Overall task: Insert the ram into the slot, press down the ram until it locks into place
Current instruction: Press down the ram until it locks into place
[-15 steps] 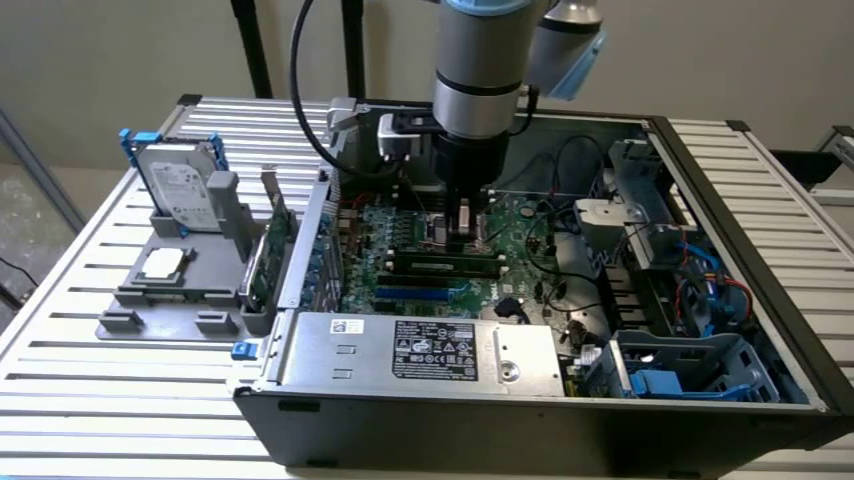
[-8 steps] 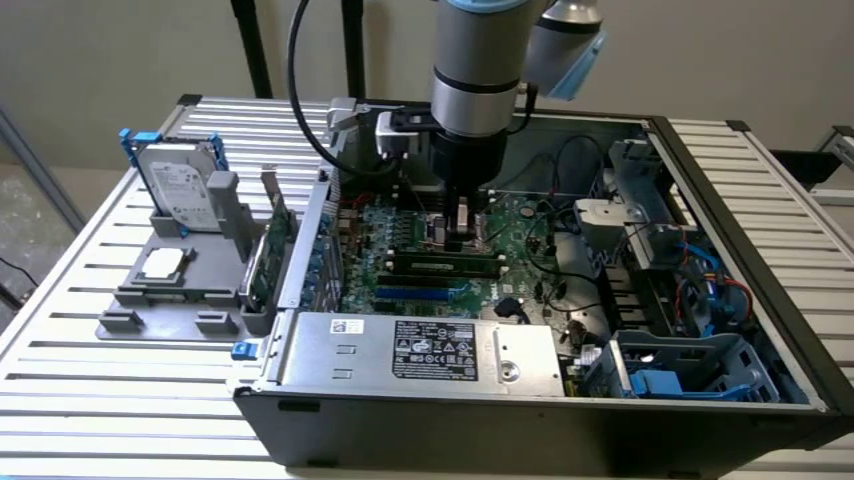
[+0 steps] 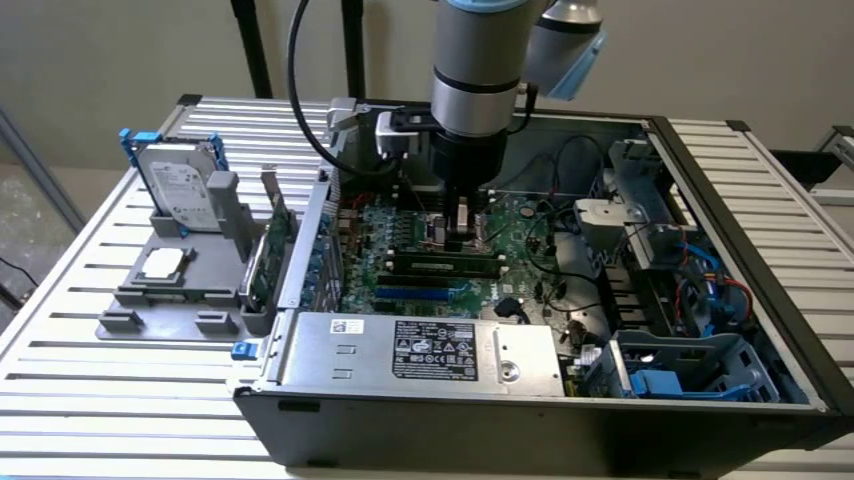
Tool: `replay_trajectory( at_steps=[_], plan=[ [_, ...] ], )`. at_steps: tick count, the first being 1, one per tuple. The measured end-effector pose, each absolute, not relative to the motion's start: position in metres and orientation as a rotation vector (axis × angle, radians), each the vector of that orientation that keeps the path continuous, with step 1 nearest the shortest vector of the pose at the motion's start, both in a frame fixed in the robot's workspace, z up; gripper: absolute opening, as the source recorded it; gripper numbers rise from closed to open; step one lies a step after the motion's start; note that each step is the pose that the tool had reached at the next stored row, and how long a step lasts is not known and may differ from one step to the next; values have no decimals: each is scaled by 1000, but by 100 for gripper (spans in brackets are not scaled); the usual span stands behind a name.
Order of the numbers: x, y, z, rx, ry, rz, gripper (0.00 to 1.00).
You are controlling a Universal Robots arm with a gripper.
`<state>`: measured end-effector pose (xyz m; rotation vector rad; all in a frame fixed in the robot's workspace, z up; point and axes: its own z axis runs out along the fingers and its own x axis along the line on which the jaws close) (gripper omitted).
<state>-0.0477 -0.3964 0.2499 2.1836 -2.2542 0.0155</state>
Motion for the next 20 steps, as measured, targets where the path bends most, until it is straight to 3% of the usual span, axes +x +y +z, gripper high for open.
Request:
replay_trajectory(
  at_steps=[20],
  plan=[
    [-50, -391, 246, 2184, -2254, 15, 11]
  ],
)
